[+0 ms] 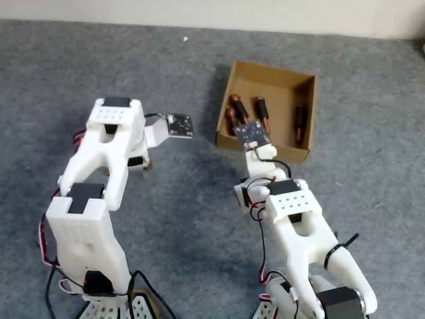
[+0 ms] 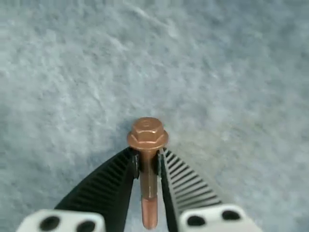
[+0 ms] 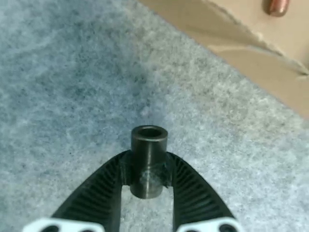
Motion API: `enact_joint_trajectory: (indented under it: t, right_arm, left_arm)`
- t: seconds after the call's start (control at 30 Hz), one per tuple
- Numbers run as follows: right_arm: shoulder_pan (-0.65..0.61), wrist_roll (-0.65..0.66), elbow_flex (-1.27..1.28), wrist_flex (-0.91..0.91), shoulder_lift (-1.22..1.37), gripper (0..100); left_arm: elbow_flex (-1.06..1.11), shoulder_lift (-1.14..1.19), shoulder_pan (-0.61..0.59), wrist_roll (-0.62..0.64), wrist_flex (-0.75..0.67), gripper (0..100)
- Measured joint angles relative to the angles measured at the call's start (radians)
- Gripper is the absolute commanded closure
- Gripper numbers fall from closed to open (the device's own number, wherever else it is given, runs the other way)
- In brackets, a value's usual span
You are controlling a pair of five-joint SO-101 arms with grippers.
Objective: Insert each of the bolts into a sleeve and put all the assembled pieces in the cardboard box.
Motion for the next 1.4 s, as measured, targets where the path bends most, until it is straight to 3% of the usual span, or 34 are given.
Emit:
enact_joint_trajectory:
  t: [0.23, 0.6, 1.07, 1.27, 1.4]
  right_arm:
    - [0.0, 0.0, 0.064, 0.02, -0.14, 99.4]
    - [0.0, -0.006, 0.269, 0.02, -0.589, 99.4]
    - [0.0, -0.008, 0.307, 0.021, -0.729, 99.4]
    - [0.0, -0.164, 0.307, 0.021, -0.729, 99.4]
    - [0.0, -0.201, 0.307, 0.021, -0.729, 99.4]
  left_arm:
    - [-0.121, -0.023, 0.002, 0.129, 0.242, 97]
    - [-0.011, -0.394, 0.006, 0.413, 0.273, 96]
    - [0.255, -0.832, 0.163, 0.984, 0.097, 97]
    - [0.374, -0.965, 0.163, 1.152, -0.06, 97]
    - [0.485, -1.04, 0.164, 1.223, -0.161, 97]
